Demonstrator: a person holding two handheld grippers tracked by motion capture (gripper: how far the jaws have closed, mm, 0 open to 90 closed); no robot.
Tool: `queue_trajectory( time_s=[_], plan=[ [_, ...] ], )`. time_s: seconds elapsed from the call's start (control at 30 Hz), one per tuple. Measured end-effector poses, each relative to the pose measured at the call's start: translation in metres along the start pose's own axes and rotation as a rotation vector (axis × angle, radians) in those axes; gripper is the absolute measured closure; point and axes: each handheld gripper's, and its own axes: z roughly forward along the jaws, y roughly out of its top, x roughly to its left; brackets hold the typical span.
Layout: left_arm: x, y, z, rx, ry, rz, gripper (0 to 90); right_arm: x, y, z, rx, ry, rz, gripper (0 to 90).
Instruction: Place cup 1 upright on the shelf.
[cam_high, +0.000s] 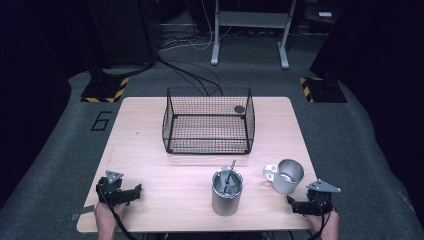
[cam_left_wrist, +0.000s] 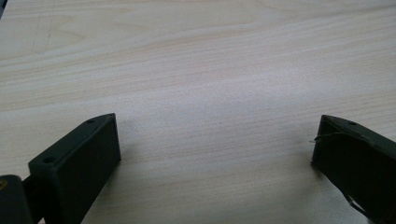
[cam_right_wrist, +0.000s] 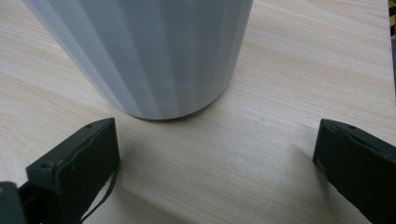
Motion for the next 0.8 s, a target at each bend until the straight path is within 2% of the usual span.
queue_trajectory(
  time_s=[0.27,0.4,0.5,0.53,0.73,0.8],
  plan=[
    [-0.004,0.001,0.000,0.010,0.029,-0.033,0.7,-0.001,-0.001,-0.001,-0.005,0.006,-0.004,0.1],
    [-0.009,0.002,0.000,0.010,0.052,-0.033,0.8,-0.001,-0.001,-0.001,-0.004,0.005,-0.005,0.0],
    [-0.012,0.002,-0.002,0.016,0.043,0.008,0.7,-0.001,-0.001,-0.001,-0.004,0.004,-0.004,0.0],
    [-0.013,0.002,-0.003,0.019,0.038,0.011,0.2,-0.001,-0.001,-0.001,-0.006,0.004,-0.004,0.0],
    [-0.021,0.007,-0.011,-0.032,-0.060,0.033,0.2,-0.002,-0.002,-0.001,-0.010,0.012,-0.008,0.0],
    [-0.024,0.009,-0.013,-0.039,-0.072,0.038,0.2,-0.002,-0.002,-0.001,-0.010,0.012,-0.009,0.0]
  ],
)
